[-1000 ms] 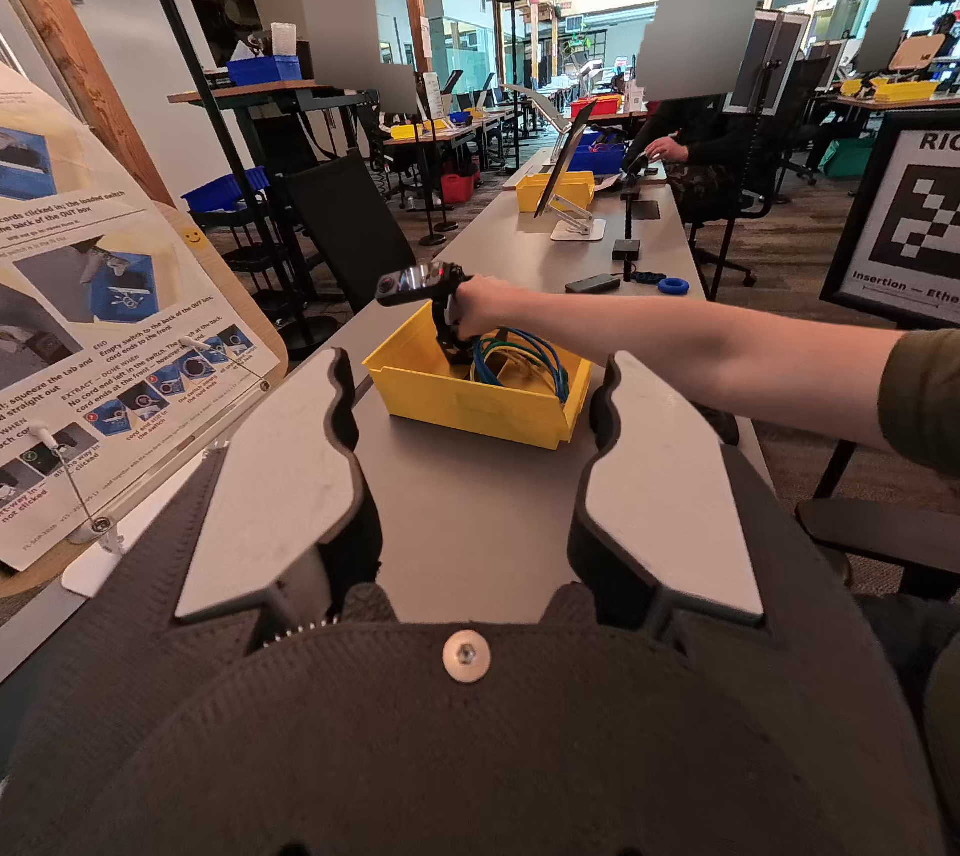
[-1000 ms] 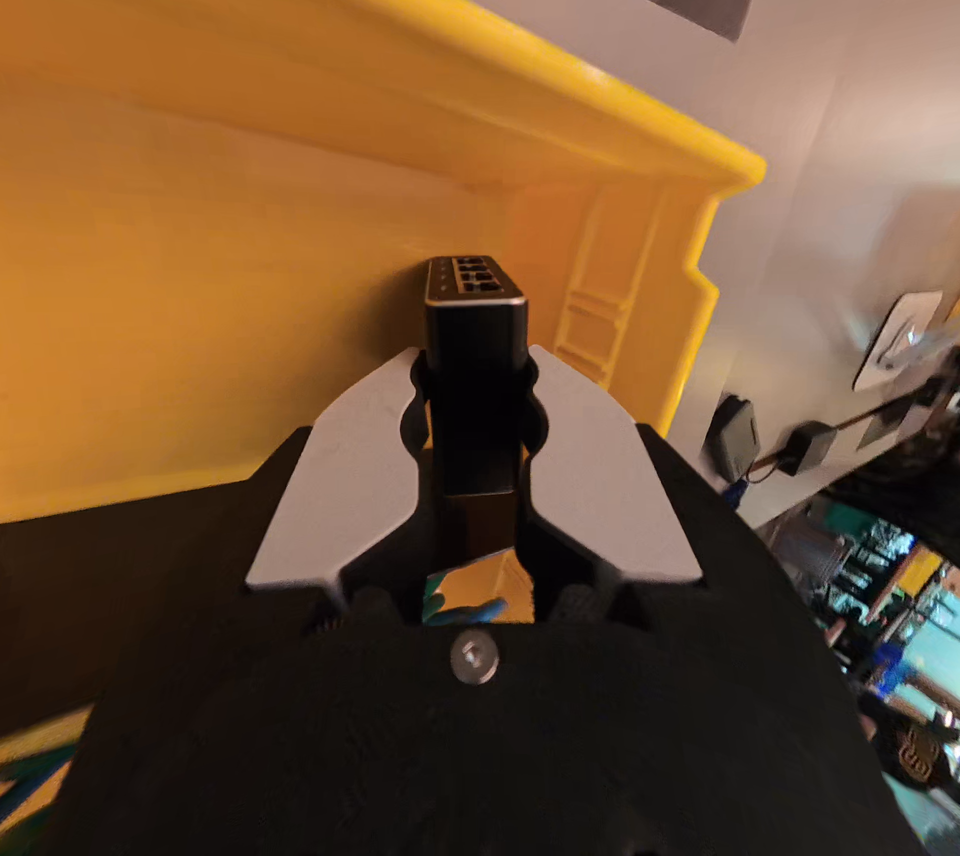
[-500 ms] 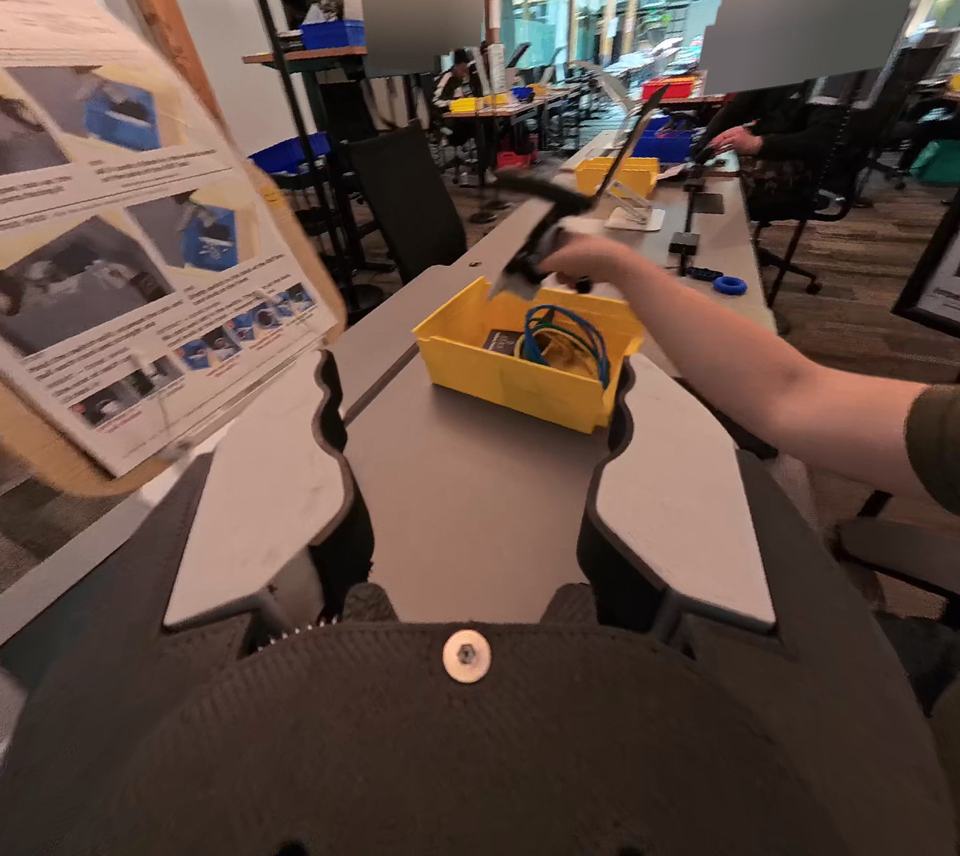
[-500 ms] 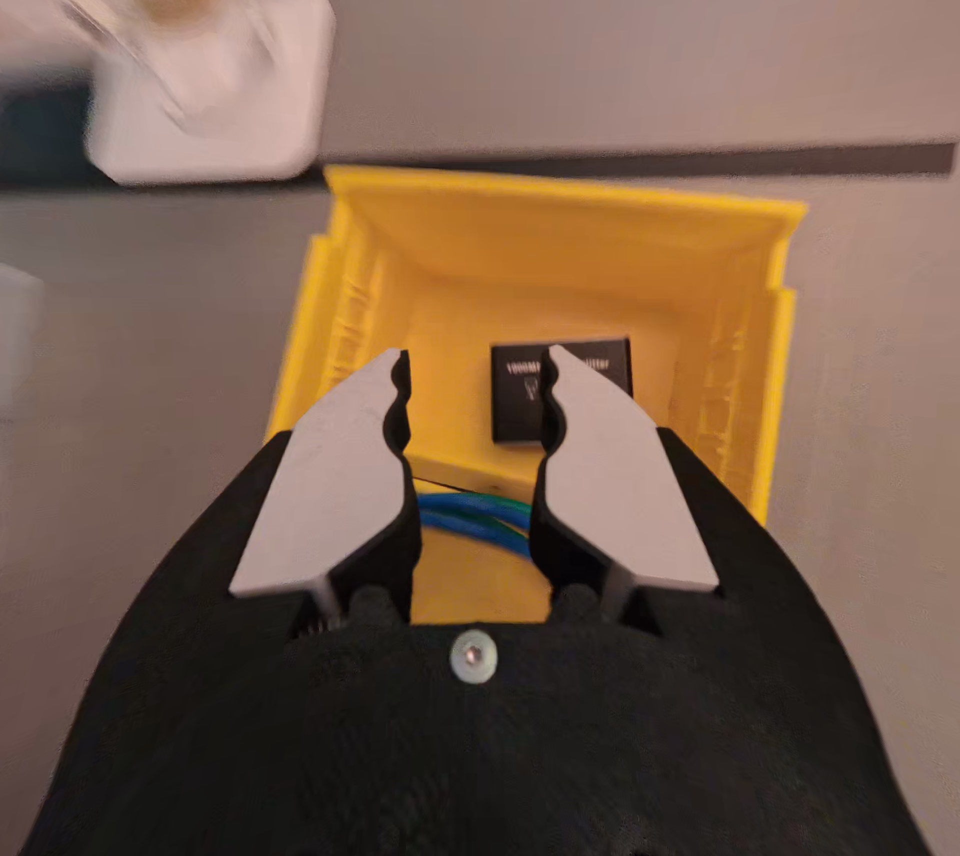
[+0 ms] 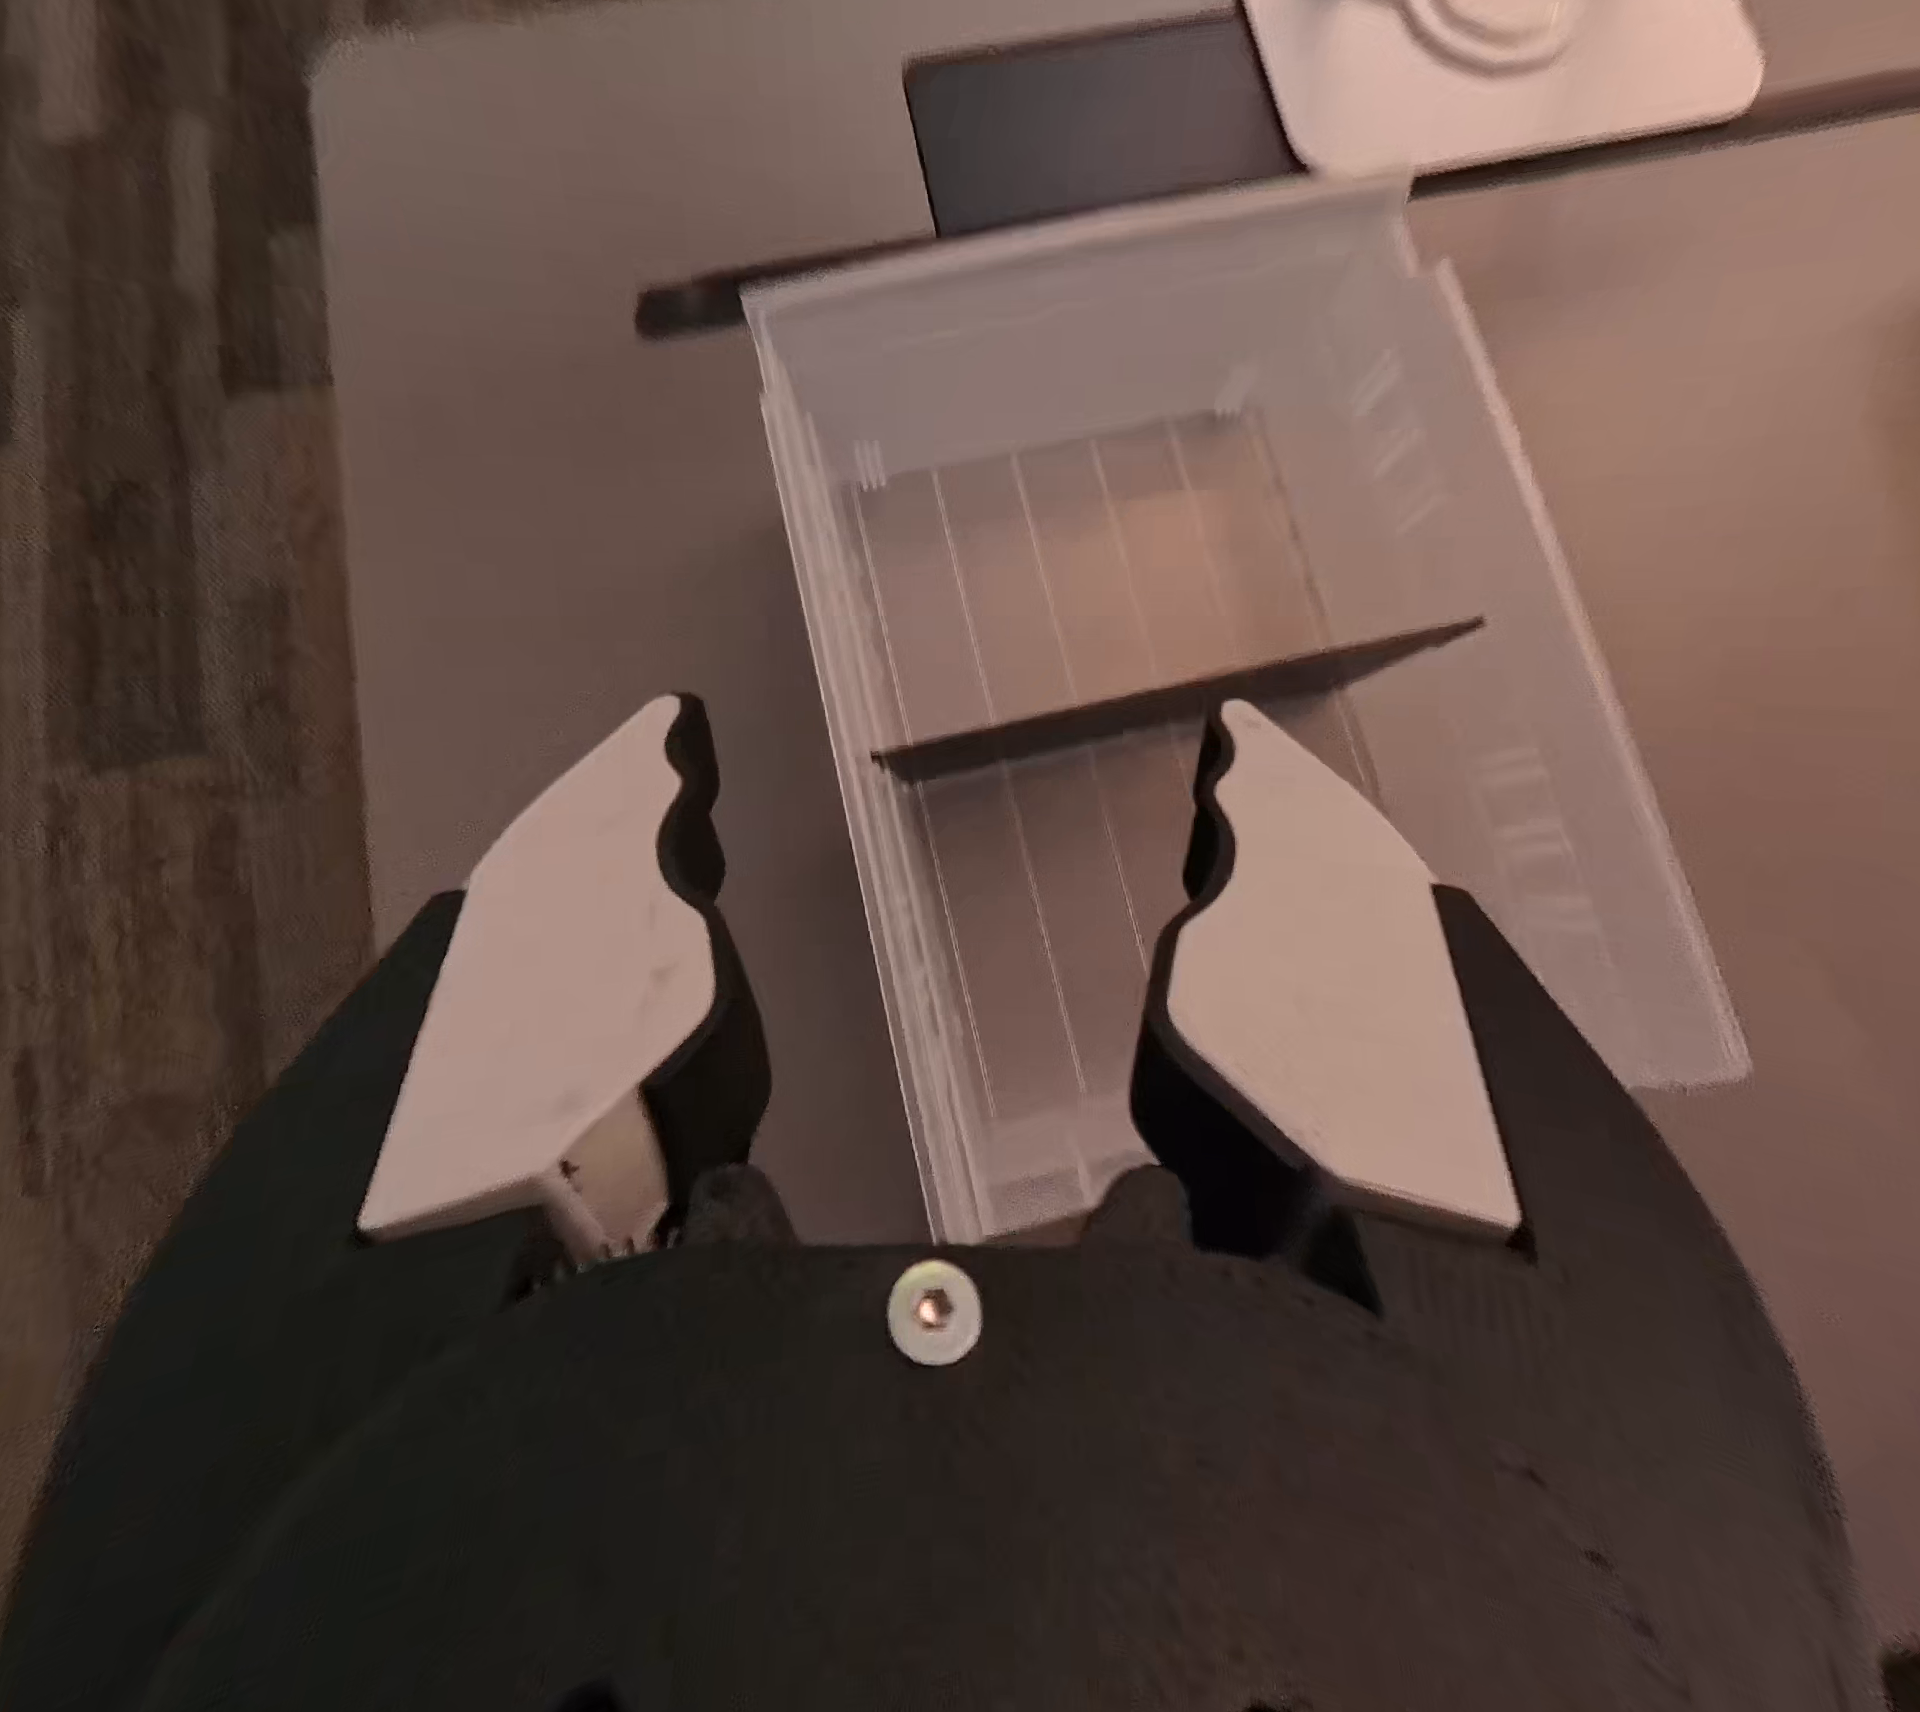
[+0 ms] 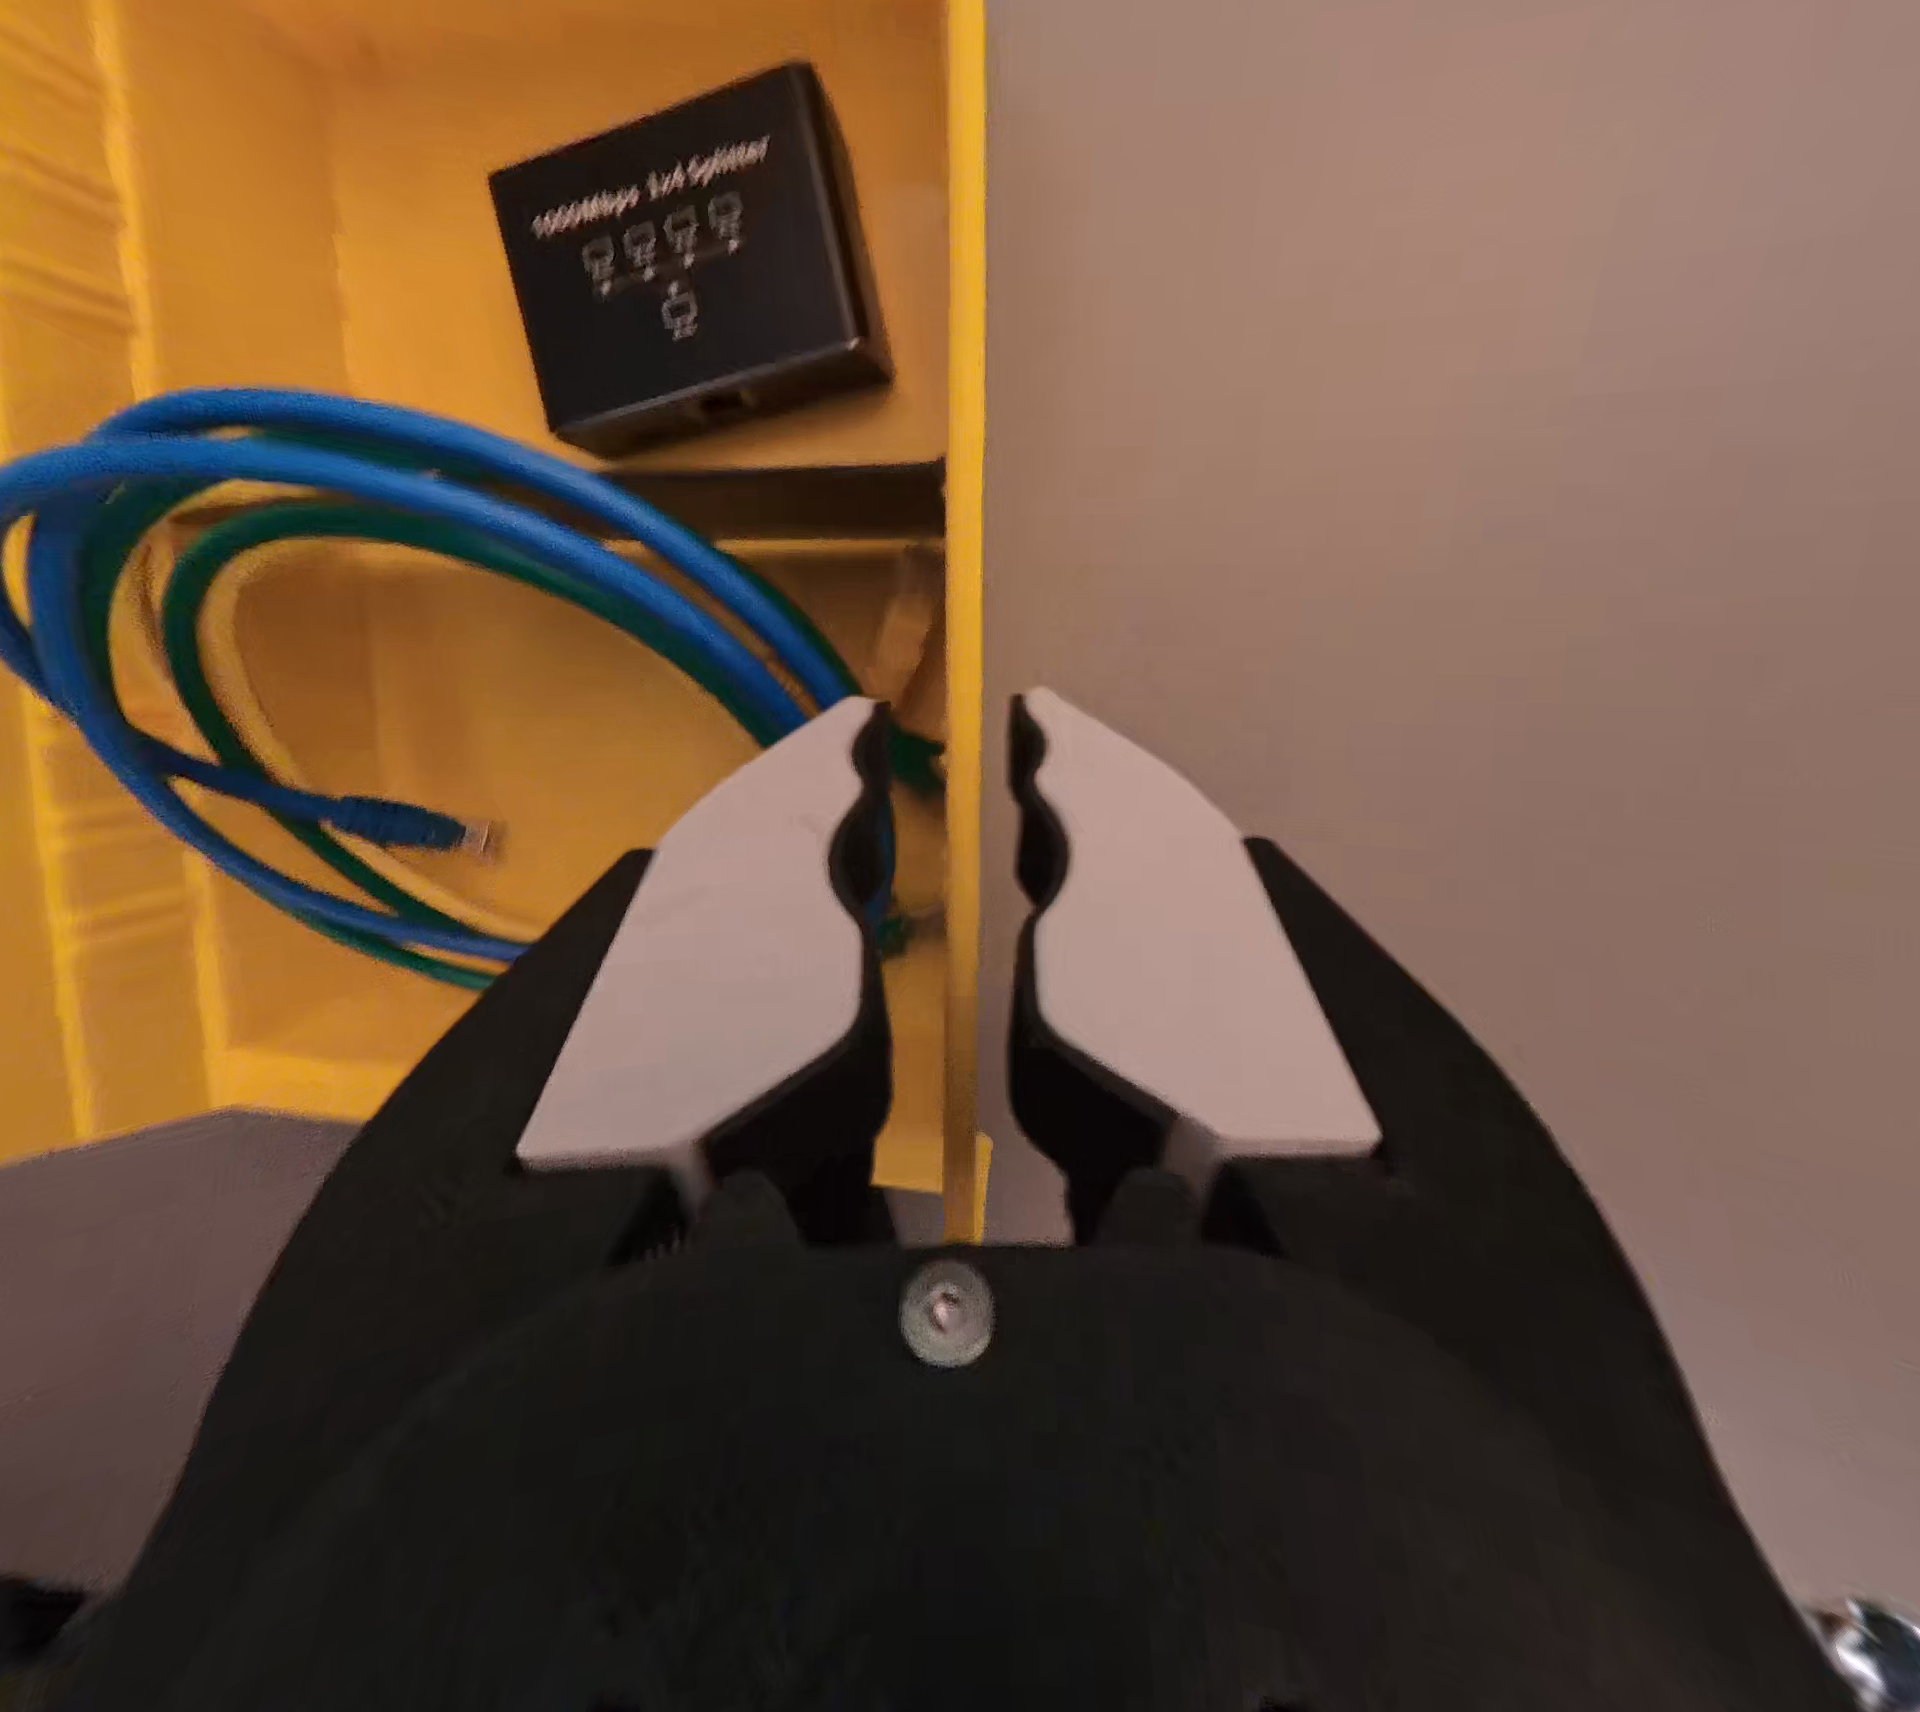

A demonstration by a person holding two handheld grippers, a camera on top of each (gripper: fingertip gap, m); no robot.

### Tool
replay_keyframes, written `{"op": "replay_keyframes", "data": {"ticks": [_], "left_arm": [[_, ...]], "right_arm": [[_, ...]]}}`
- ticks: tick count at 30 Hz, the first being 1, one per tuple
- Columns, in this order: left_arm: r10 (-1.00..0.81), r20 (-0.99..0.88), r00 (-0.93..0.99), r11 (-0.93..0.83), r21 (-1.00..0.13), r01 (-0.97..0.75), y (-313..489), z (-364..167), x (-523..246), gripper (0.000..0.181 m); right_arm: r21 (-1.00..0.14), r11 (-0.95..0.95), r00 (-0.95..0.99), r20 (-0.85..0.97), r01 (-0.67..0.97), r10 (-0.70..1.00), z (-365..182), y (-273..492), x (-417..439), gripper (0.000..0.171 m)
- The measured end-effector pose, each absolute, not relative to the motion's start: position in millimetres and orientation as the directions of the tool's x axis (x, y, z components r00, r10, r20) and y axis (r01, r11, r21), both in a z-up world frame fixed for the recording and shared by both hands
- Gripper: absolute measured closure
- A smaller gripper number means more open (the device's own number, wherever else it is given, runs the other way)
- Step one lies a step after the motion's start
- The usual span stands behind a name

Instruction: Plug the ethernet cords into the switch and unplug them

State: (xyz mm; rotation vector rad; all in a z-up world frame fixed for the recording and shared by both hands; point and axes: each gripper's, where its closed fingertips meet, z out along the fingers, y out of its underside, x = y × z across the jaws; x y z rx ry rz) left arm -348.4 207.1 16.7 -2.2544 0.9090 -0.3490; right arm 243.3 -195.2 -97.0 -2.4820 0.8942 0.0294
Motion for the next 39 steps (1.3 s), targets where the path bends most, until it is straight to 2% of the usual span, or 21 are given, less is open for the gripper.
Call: {"op": "replay_keyframes", "data": {"ticks": [1, 4, 7, 11, 14, 19, 20, 22, 23, 30, 33, 37, 39], "left_arm": [[-0.693, 0.013, 0.721, -0.564, -0.633, -0.531, 203, 7, -352, 0.092], [-0.666, 0.004, 0.746, -0.635, -0.527, -0.565, 204, -16, -366, 0.093], [-0.664, 0.041, 0.746, -0.676, -0.459, -0.577, 203, -32, -364, 0.101], [-0.648, 0.013, 0.762, -0.729, -0.303, -0.614, 197, -59, -378, 0.104], [-0.642, 0.041, 0.765, -0.758, -0.179, -0.627, 190, -81, -386, 0.111], [-0.631, 0.14, 0.763, -0.772, -0.015, -0.635, 180, -109, -384, 0.142], [-0.636, 0.146, 0.758, -0.765, 0.011, -0.644, 178, -112, -381, 0.153], [-0.663, -0.004, 0.748, -0.747, 0.072, -0.661, 182, -116, -389, 0.166], [-0.689, -0.064, 0.722, -0.724, 0.103, -0.682, 181, -116, -389, 0.166], [-0.827, -0.069, 0.558, -0.562, 0.106, -0.82, 135, -117, -314, 0.152], [-0.884, -0.089, 0.459, -0.467, 0.126, -0.875, 118, -117, -299, 0.135], [-0.906, -0.011, 0.423, -0.423, 0.047, -0.905, 102, -99, -291, 0.13], [-0.904, -0.016, 0.427, -0.426, -0.056, -0.903, 103, -77, -289, 0.128]], "right_arm": [[-0.421, -0.669, 0.784, -0.219, -0.613, -0.58, -101, -194, 238, 0.157], [-0.293, -0.773, 0.826, -0.168, -0.563, -0.538, -106, -197, 239, 0.164], [-0.176, -0.844, 0.861, -0.158, -0.506, -0.483, -112, -195, 240, 0.163], [-0.219, -0.849, 0.873, -0.207, -0.481, -0.441, -130, -191, 239, 0.162], [-0.192, -0.854, 0.866, -0.247, -0.483, -0.435, -129, -192, 236, 0.16], [-0.103, -0.891, 0.888, -0.189, -0.442, -0.418, -129, -191, 220, 0.163], [-0.082, -0.901, 0.894, -0.193, -0.426, -0.405, -129, -188, 212, 0.163], [-0.047, -0.912, 0.901, -0.182, -0.408, -0.394, -129, -178, 198, 0.163], [-0.036, -0.921, 0.912, -0.161, -0.387, -0.377, -129, -172, 192, 0.163], [0.008, -0.962, 0.951, -0.154, -0.271, -0.269, -128, -127, 127, 0.163], [0.009, -0.978, 0.964, -0.167, -0.211, -0.209, -125, -121, 107, 0.161], [-0.183, -0.95, 0.963, 0.039, -0.254, -0.265, -88, -113, 128, 0.141], [-0.372, -0.894, 0.94, 0.131, -0.248, -0.315, -46, -99, 123, 0.134]]}}
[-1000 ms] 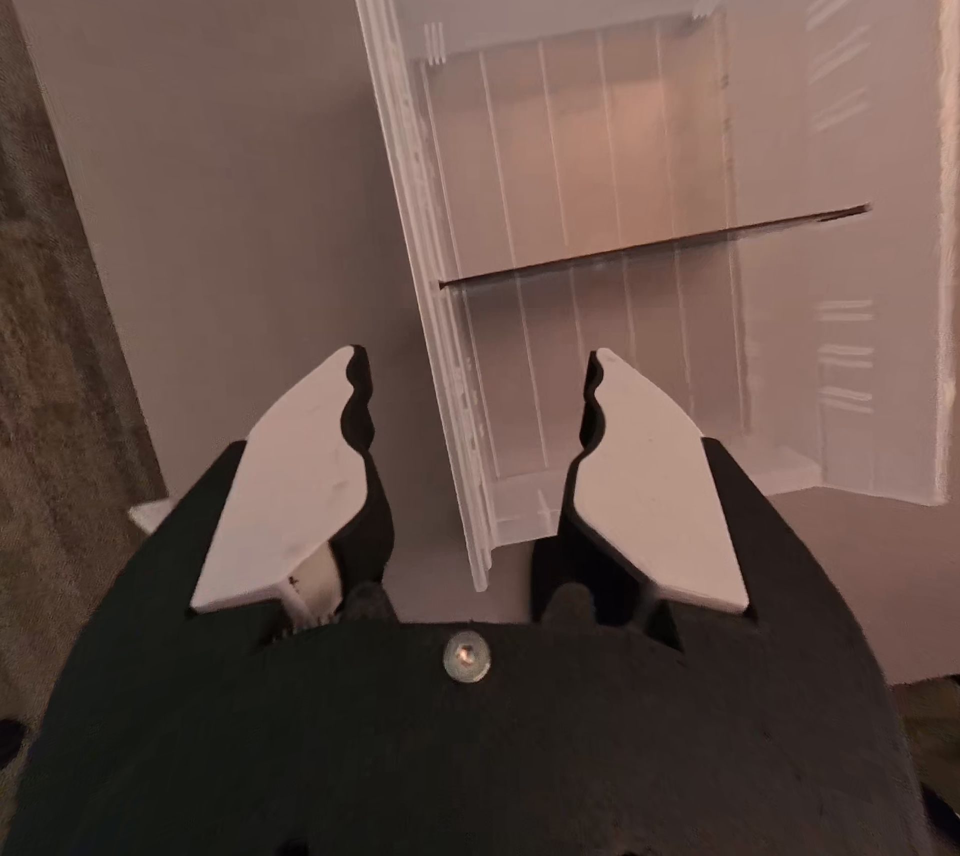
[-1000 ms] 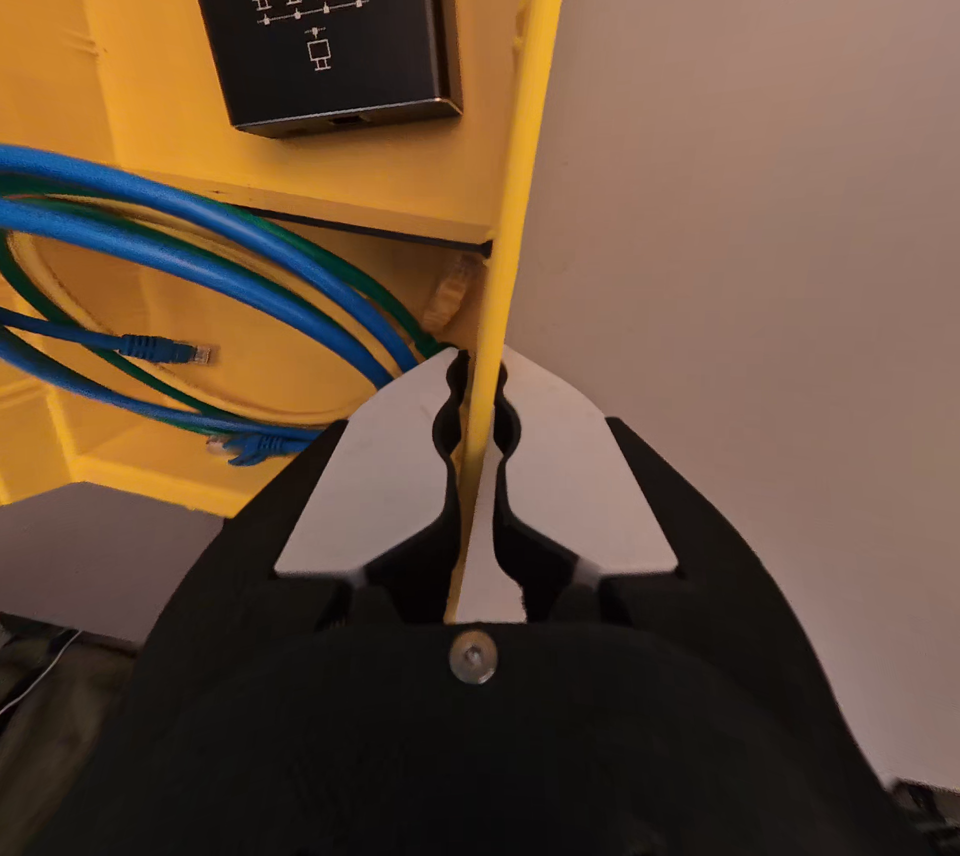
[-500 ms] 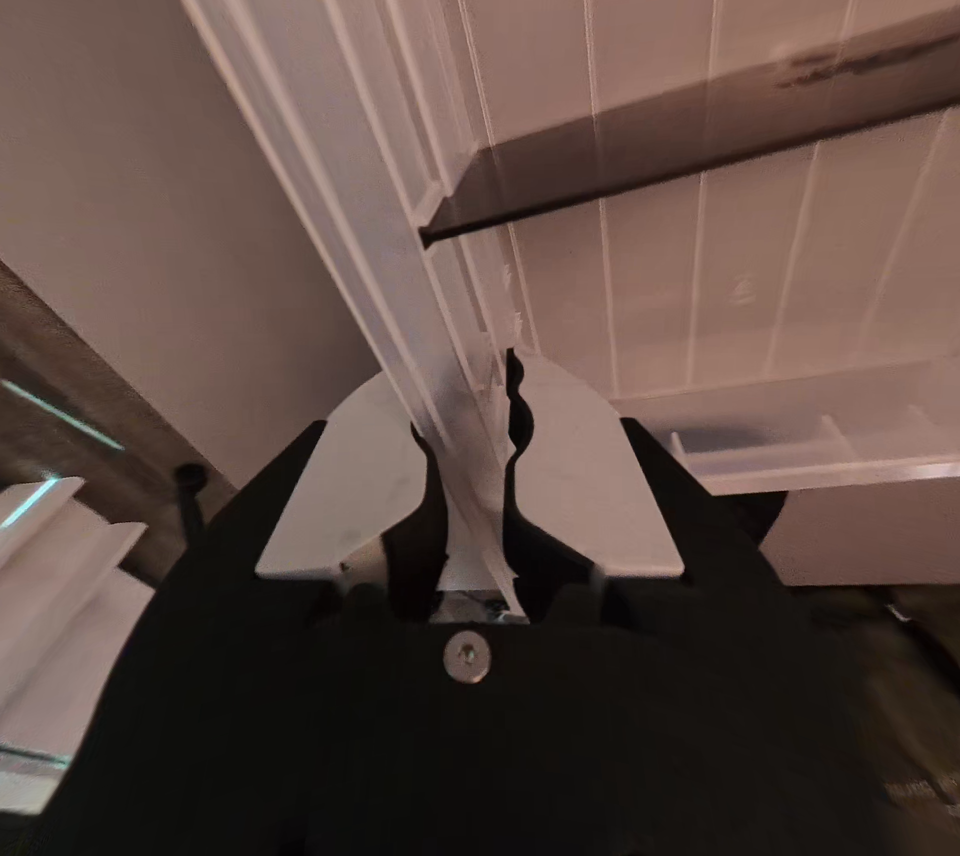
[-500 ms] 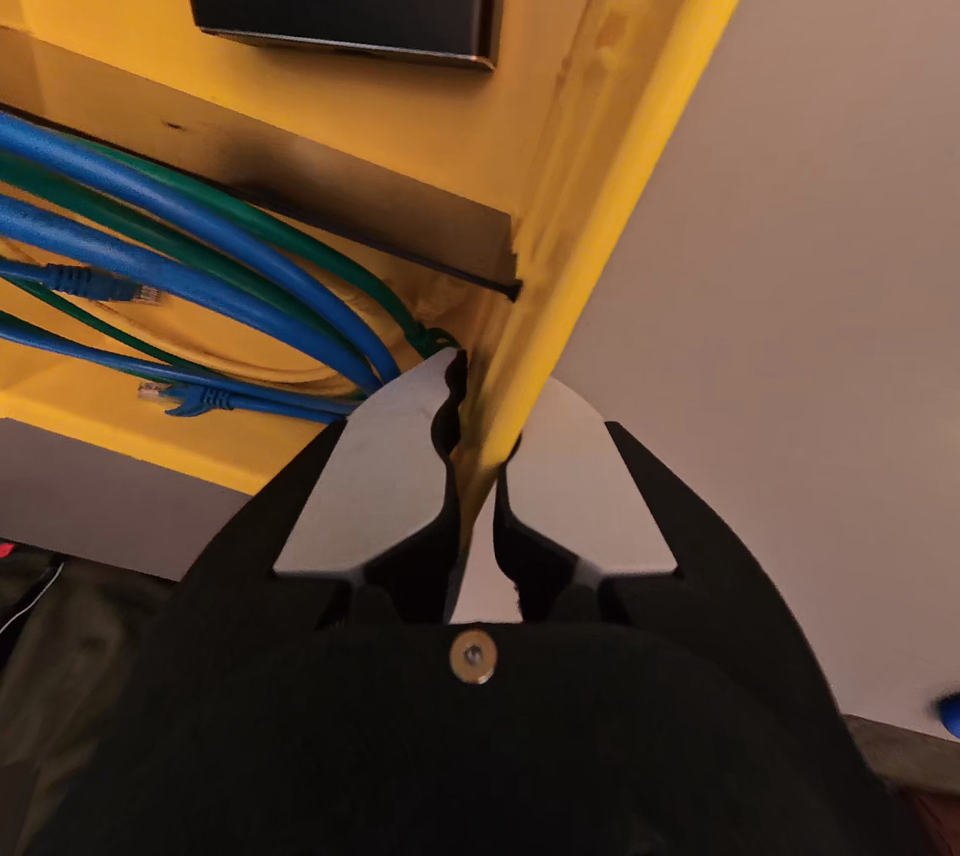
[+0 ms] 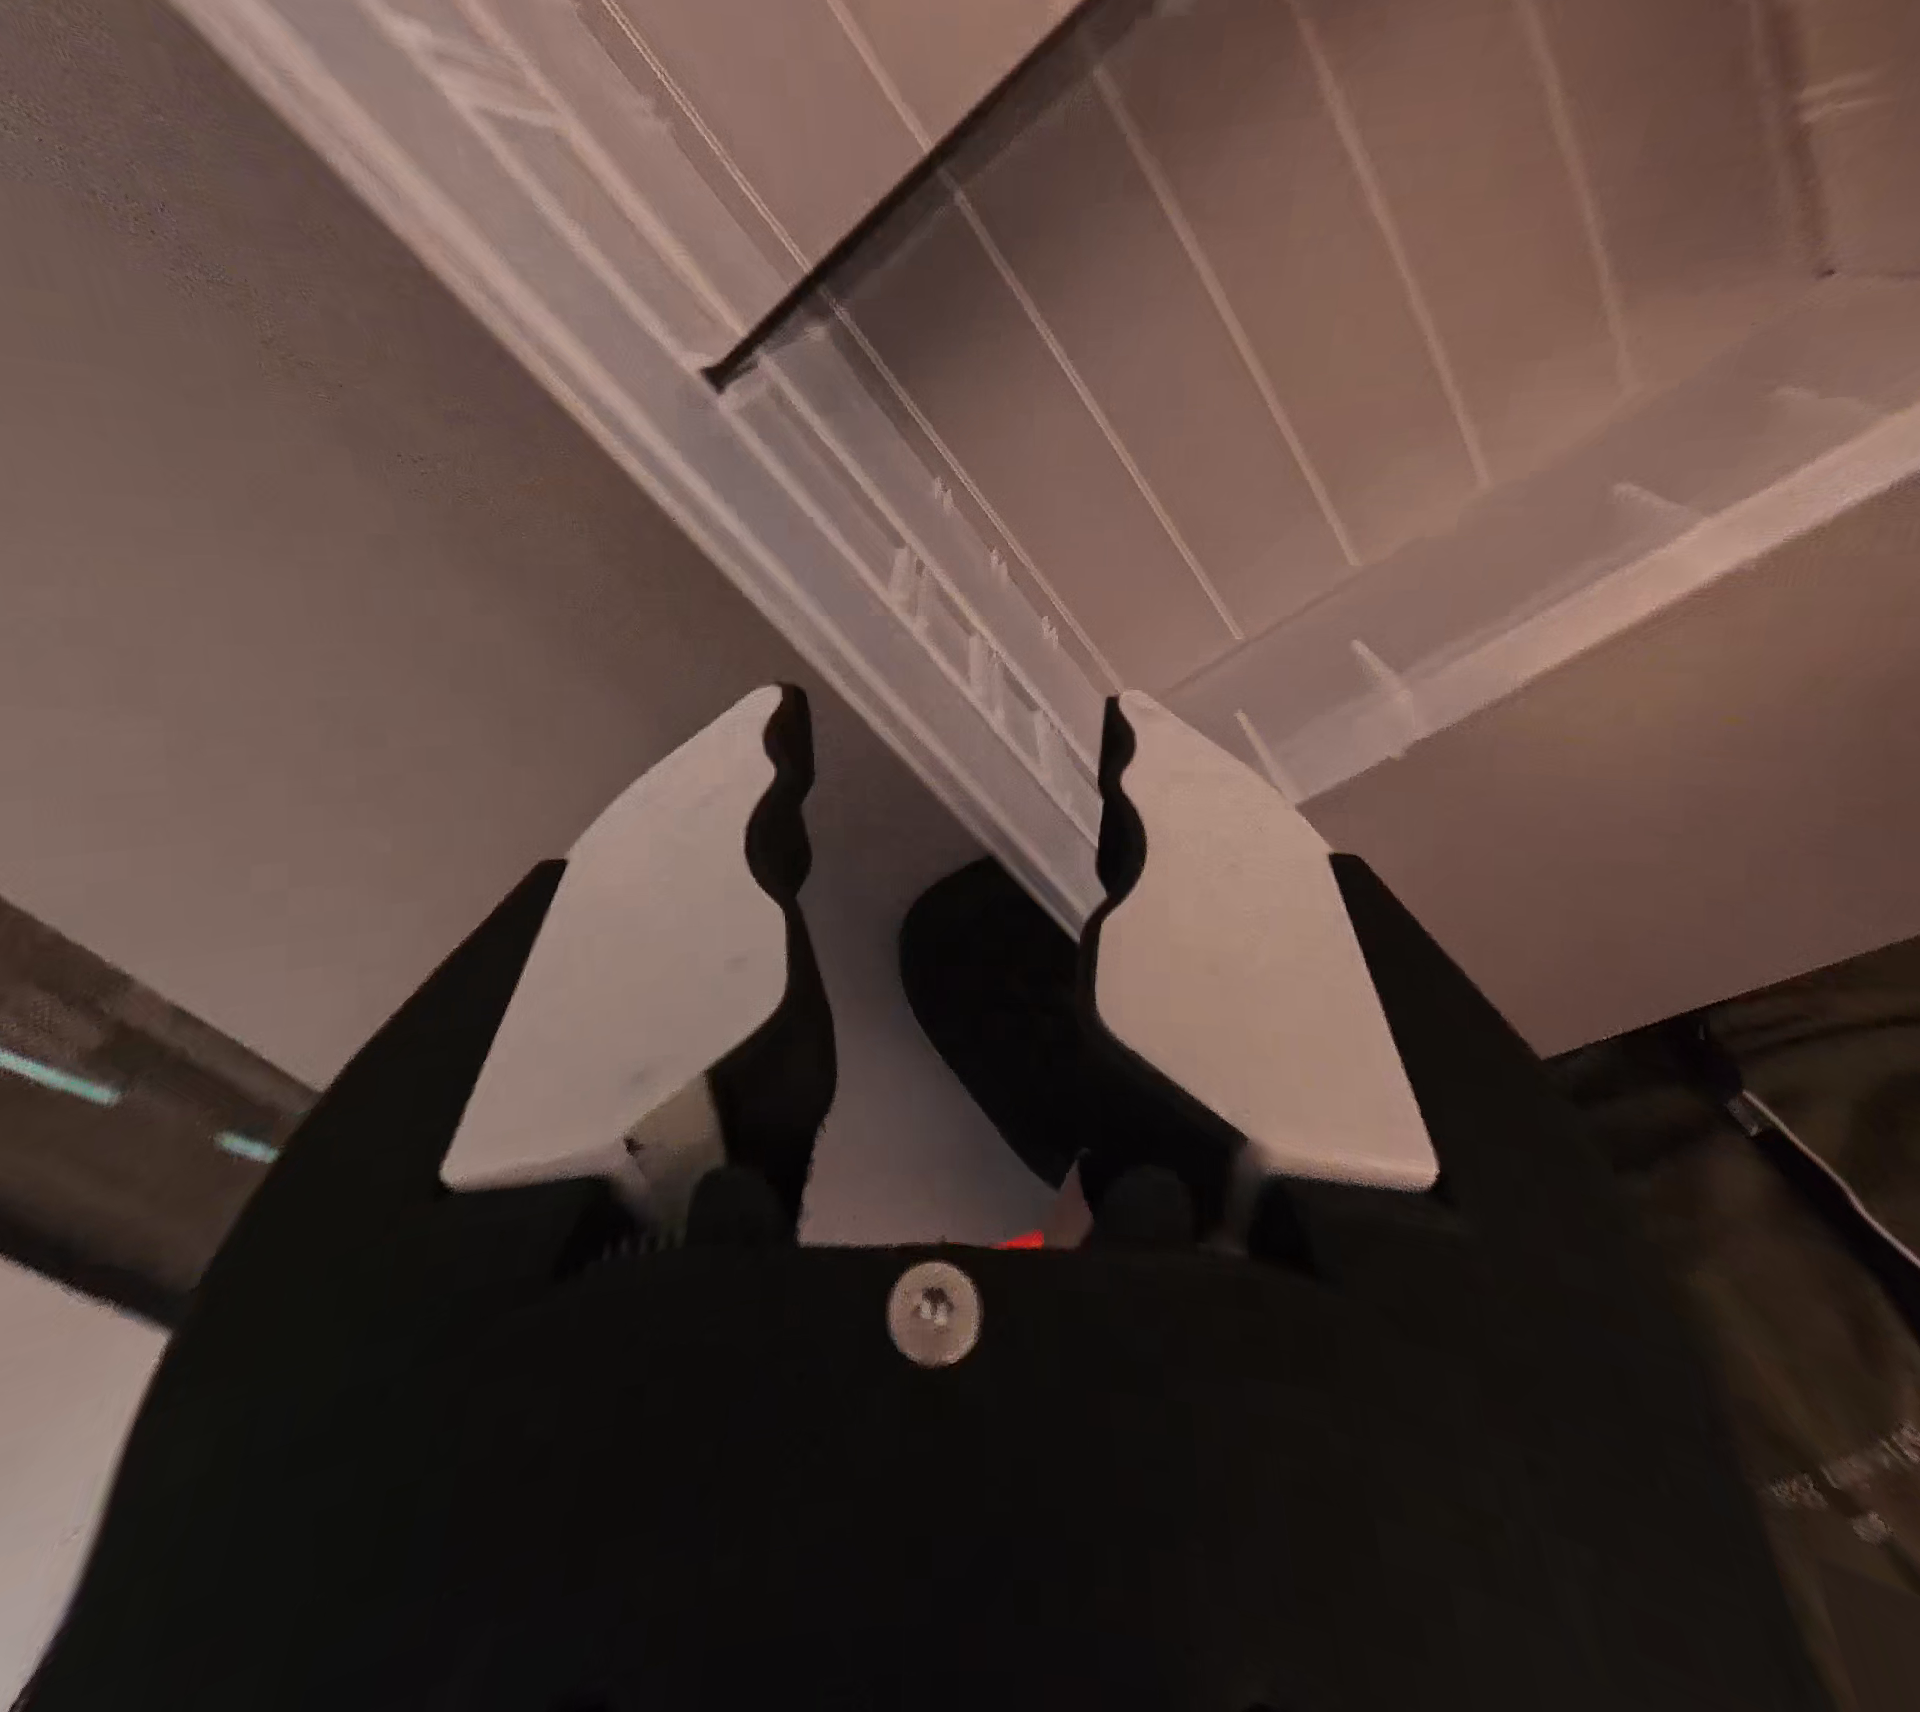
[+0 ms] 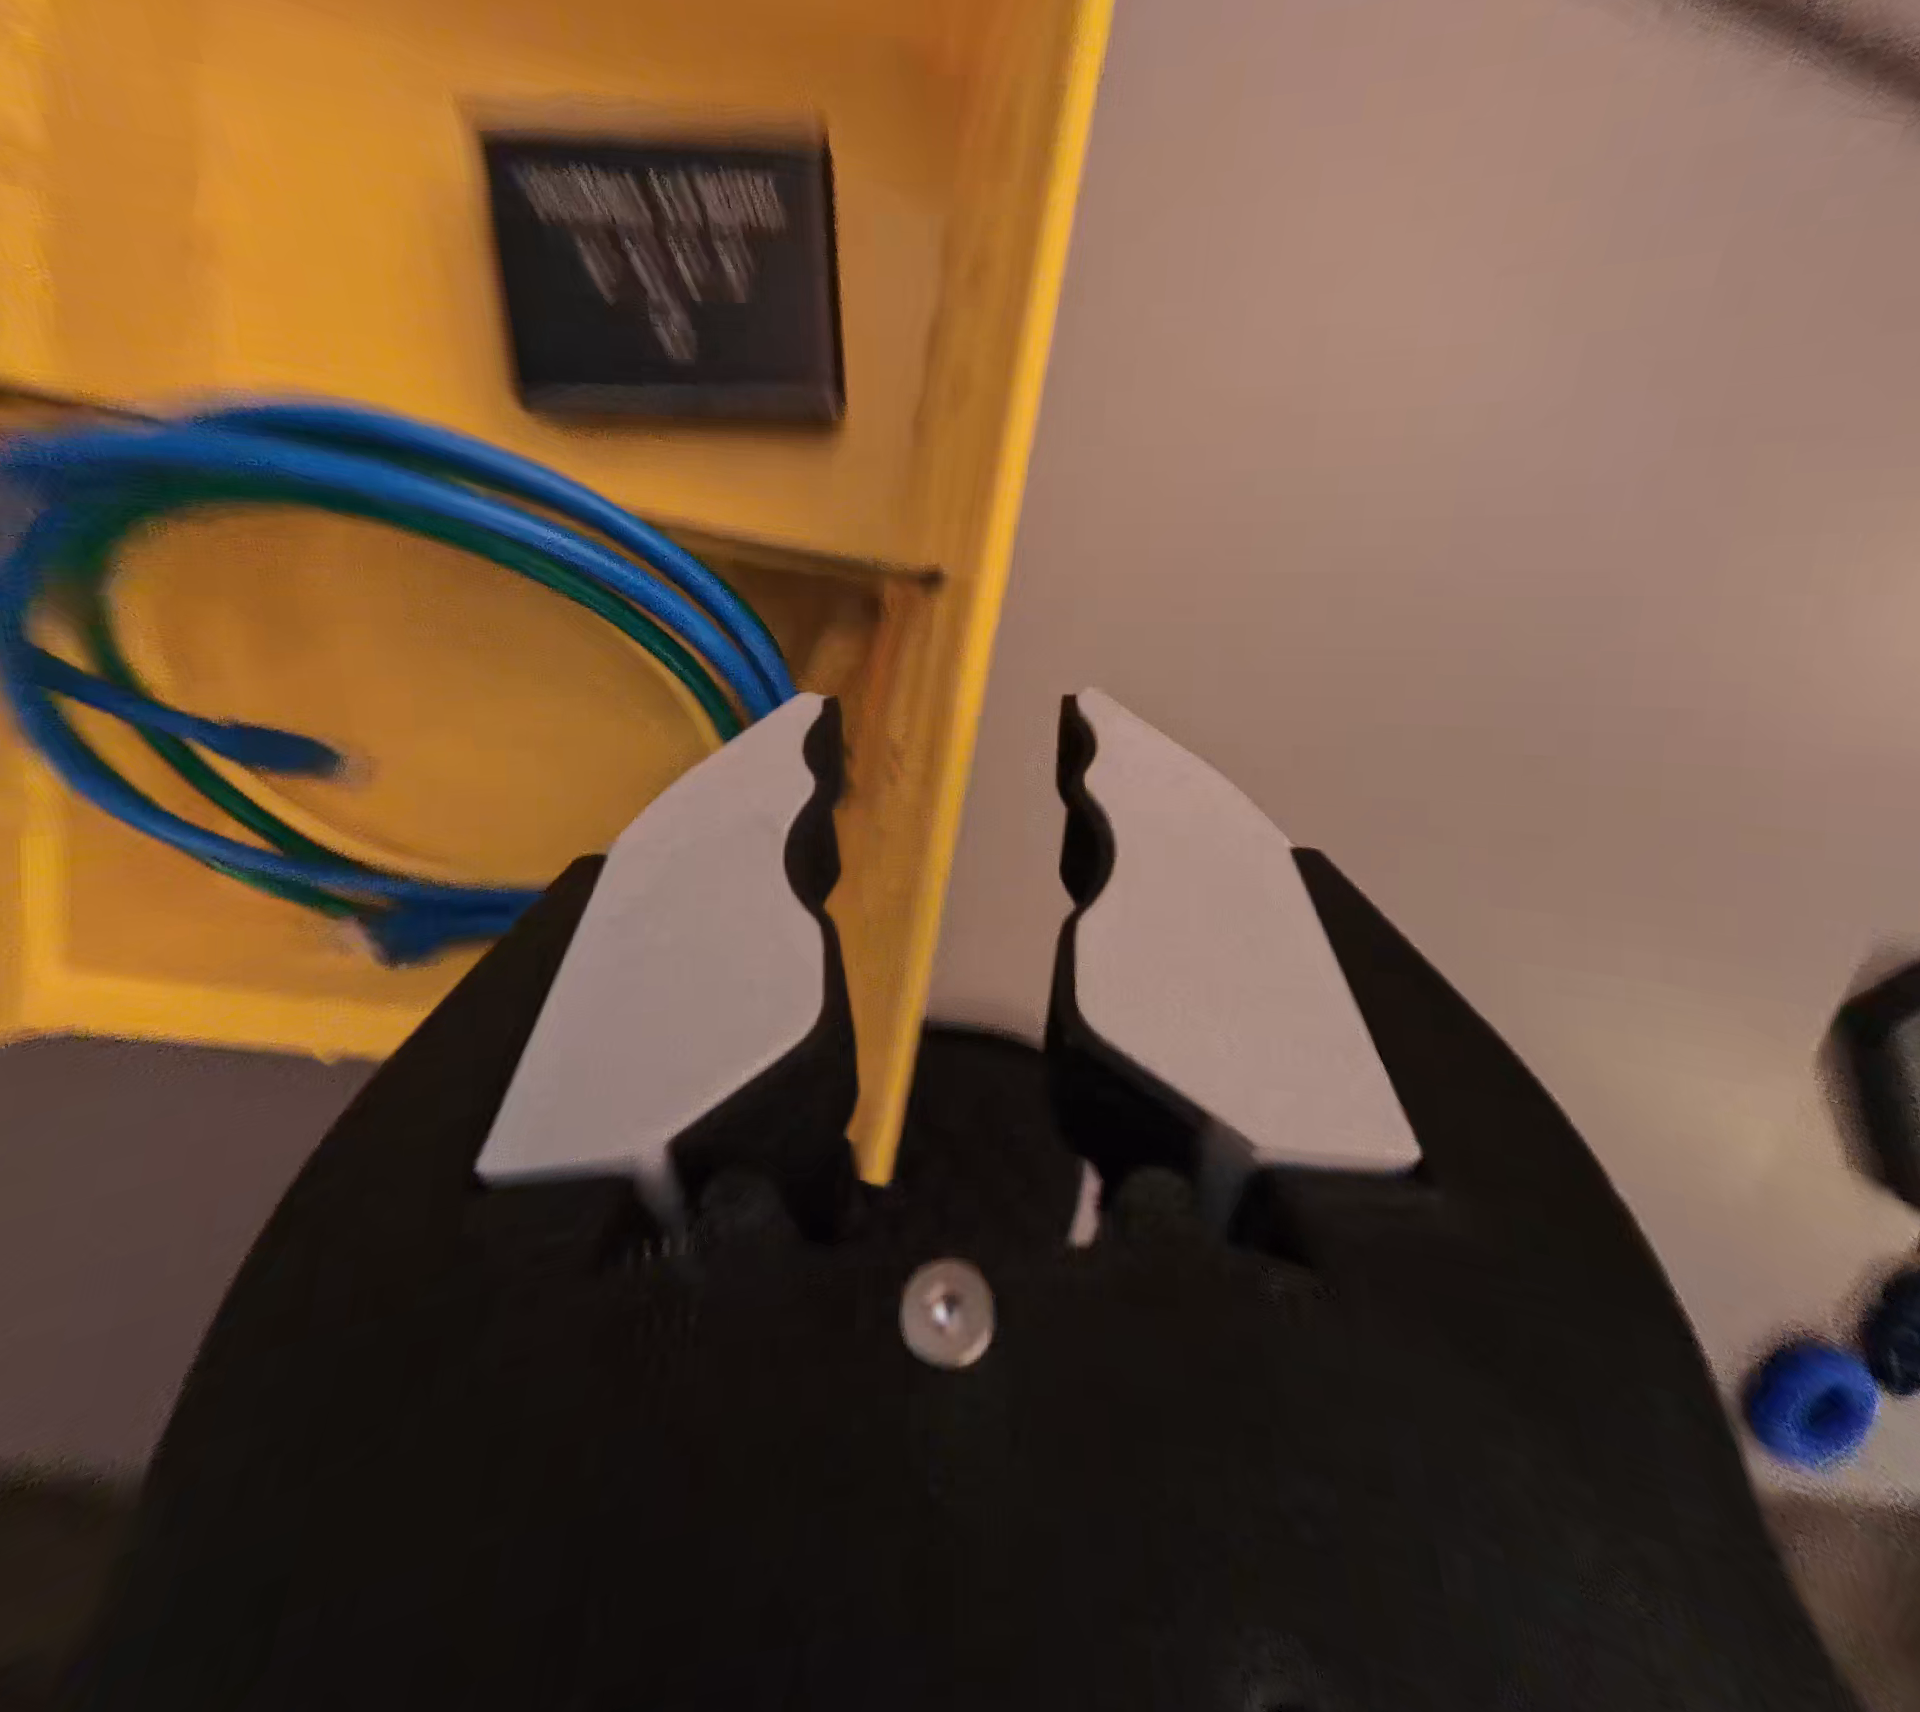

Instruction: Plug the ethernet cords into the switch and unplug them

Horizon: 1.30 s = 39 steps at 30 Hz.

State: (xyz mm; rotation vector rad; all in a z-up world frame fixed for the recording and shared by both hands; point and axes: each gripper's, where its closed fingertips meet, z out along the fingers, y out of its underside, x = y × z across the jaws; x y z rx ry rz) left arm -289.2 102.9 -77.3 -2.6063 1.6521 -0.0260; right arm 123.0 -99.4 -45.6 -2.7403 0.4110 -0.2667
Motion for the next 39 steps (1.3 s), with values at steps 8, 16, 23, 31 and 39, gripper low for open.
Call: {"op": "replay_keyframes", "data": {"ticks": [8, 16, 23, 31, 39], "left_arm": [[-0.929, -0.055, 0.365, -0.294, -0.486, -0.823, 98, 7, -267, 0.132], [-0.951, -0.046, 0.304, -0.221, -0.588, -0.778, 91, 31, -263, 0.131], [-0.952, -0.024, 0.305, -0.214, -0.662, -0.718, 91, 49, -264, 0.131], [-0.946, -0.051, 0.319, -0.156, -0.791, -0.591, 89, 84, -255, 0.124], [-0.837, -0.018, 0.546, 0.018, -1.0, -0.005, 96, 200, -312, 0.117]], "right_arm": [[-0.603, -0.797, 0.913, -0.34, -0.03, 0.224, 6, 41, -101, 0.135], [-0.168, -0.985, 0.982, -0.191, -0.027, 0.006, -92, 44, -104, 0.125], [-0.067, -0.997, 0.999, -0.04, -0.039, -0.036, -126, 45, -97, 0.146], [-0.088, -0.979, 0.941, -0.302, -0.186, -0.152, -116, 64, -119, 0.164], [-0.181, -0.971, 0.877, -0.477, -0.156, -0.052, -29, 43, -122, 0.166]]}}
